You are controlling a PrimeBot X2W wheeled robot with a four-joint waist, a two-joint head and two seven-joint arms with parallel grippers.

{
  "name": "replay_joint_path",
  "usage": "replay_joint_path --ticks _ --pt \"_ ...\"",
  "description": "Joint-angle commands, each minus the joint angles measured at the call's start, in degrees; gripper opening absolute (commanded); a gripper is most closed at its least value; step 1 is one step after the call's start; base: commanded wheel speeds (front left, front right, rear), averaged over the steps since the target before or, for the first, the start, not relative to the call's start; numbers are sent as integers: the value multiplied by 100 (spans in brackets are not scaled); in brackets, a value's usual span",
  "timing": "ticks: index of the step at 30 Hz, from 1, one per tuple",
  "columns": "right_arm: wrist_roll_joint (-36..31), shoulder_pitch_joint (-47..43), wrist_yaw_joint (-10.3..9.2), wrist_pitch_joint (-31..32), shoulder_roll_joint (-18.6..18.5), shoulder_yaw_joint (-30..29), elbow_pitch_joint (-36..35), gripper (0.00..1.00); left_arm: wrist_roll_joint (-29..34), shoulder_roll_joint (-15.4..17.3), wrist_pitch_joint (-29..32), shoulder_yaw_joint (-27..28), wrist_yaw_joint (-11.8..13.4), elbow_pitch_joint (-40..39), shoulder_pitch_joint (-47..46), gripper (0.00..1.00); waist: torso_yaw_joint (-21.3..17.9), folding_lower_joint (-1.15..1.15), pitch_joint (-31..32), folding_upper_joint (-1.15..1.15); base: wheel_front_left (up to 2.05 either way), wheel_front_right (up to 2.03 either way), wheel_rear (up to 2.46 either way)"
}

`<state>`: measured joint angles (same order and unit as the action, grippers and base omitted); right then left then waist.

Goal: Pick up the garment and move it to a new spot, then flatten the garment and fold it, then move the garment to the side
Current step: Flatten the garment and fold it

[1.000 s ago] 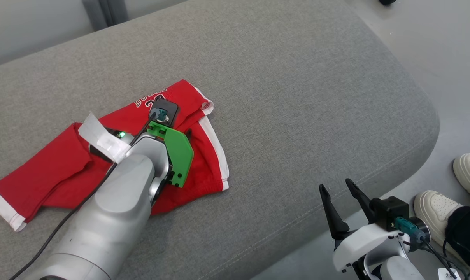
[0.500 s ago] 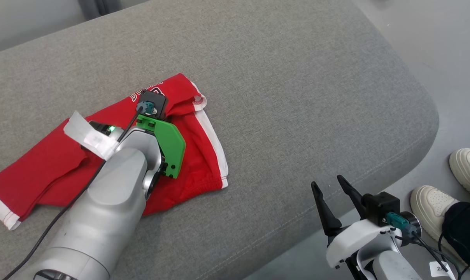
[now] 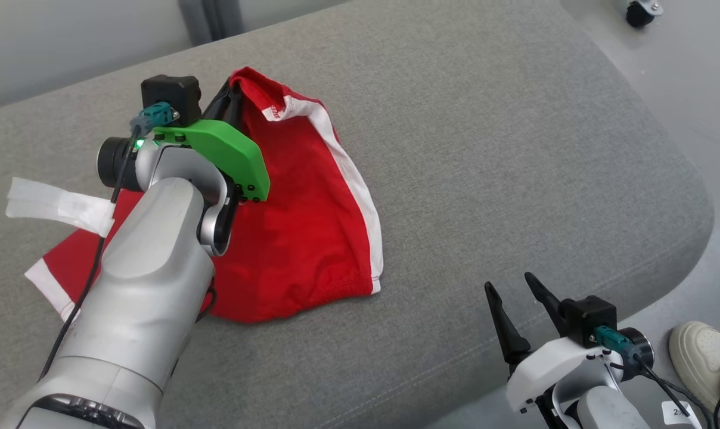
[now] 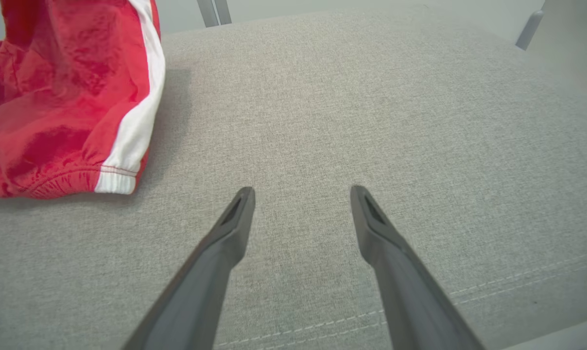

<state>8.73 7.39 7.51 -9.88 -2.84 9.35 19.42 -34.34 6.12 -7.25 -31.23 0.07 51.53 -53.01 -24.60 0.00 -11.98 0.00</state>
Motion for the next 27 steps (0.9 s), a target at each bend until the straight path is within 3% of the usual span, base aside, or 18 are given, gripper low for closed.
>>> replay_joint_path --ticks 1,8,20,27 --pt "-71 -62 -4 23 -8 -26 -7 100 -37 45 -51 33 0 -60 -53 0 271 0 250 0 0 0 0" --pt "-105 -151 -4 140 -8 5 -65 100 -10 42 -2 -55 -31 -314 -110 0 561 0 579 0 0 0 0" --pt "17 -191 -4 130 -8 209 -11 100 -173 -277 -268 -206 -129 -786 -987 0 101 0 573 0 0 0 0" --pt "-40 -204 -3 66 -2 37 26 100 -631 -298 -515 -124 -195 -1033 -999 0 323 0 504 0 0 0 0"
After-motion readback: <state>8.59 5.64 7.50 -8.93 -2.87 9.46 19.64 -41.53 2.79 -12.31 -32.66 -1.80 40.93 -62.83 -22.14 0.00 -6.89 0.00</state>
